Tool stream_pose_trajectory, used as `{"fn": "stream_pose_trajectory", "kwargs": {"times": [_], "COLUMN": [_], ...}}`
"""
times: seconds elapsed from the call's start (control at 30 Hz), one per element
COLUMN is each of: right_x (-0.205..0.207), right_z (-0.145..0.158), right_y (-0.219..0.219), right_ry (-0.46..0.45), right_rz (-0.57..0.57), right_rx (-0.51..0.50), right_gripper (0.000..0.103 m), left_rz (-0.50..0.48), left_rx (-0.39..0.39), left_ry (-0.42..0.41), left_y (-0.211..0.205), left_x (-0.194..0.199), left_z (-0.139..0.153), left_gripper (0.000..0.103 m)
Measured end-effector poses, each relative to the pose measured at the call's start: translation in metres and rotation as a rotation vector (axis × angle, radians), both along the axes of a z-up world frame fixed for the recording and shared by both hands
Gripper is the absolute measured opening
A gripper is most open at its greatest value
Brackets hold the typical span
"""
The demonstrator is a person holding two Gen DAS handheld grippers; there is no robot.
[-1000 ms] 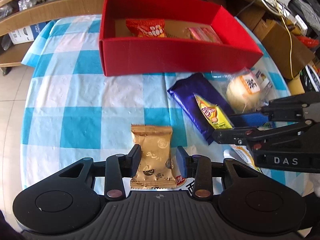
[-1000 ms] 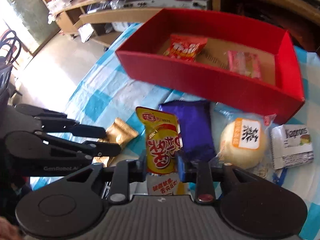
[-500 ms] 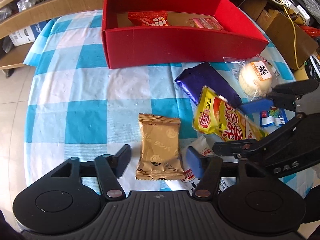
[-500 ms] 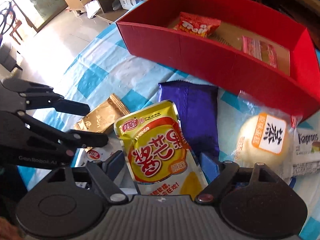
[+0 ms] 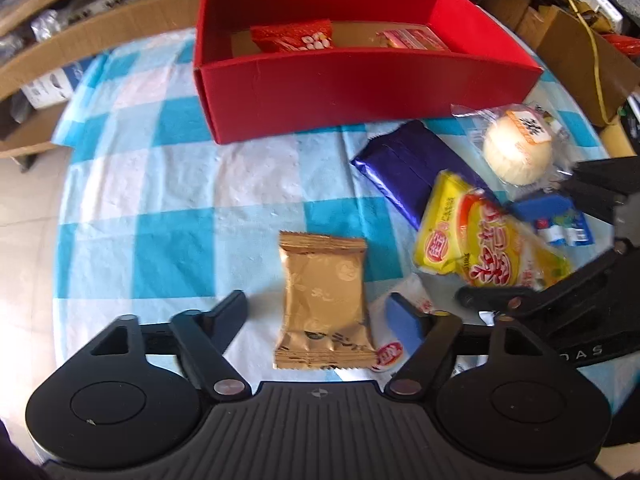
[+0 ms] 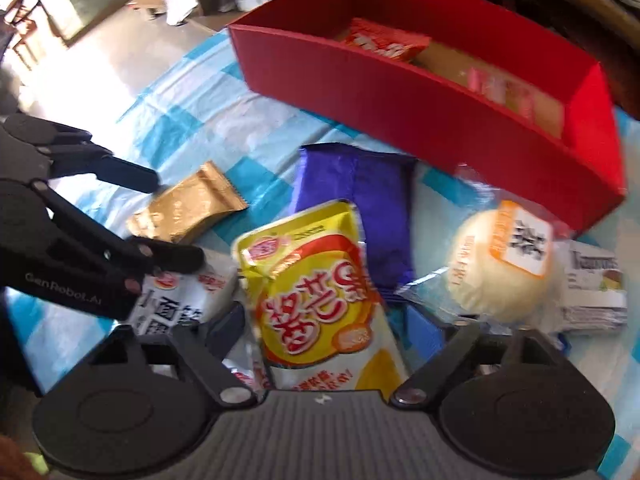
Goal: Organize snacks
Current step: 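Grasp the yellow mango pouch with the right gripper and lift it, then carry the gold packet and mango pouch over the red box with both grippers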
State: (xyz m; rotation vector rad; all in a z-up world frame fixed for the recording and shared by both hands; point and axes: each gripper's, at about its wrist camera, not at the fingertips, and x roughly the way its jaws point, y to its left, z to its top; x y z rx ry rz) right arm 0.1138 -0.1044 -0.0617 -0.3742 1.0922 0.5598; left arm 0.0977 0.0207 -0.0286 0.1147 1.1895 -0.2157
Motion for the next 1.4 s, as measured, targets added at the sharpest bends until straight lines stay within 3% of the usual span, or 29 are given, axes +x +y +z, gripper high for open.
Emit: {"fn": "stream_pose_trajectory", "kwargs": {"times": [0.1,0.13,0.3,0.7,1.03,1.4], "right_x": [-0.005,-0.005,-0.004,0.007,0.065,0.136], "right_z": [0.006,0.007,0.011,0.068,0.099,0.098], "right_y": [-0.006,-0.01,-0.024,-0.045,-0.047,-0.045], "right_ry": [0.025,0.034,0.029,-0.066,-0.117,-0.127], "right_rz": [-0.028,-0.046,-0.093,-0.177,-0.273,-0.354], "right_rx": [0.018,0.022,0.023,0.197,0.271,0.328], "right_gripper": [0.07,0.069,0.064,0.064,0.064,0.063], "left_rz": [0.005,0.009,0.023,0.042,0.053,0.133], "left_rx": [0.0,-0.002,-0.009,-0.144,-0.171,-0.182], "left_ry": [-0.008,-0.008,-0.028,-0.127,-0.212,-0.231], "left_y": [-0.001,-0.001,-0.002,-0.008,-0.03,-0.029], "left_x": [0.0,0.0,-0.002,0.007,0.057,0.12], "left_z": [0.004,0.005,0.008,0.05,0.076,0.07], "left_gripper": [0.048,0.046,0.046,0.046,0.046,0.046]}}
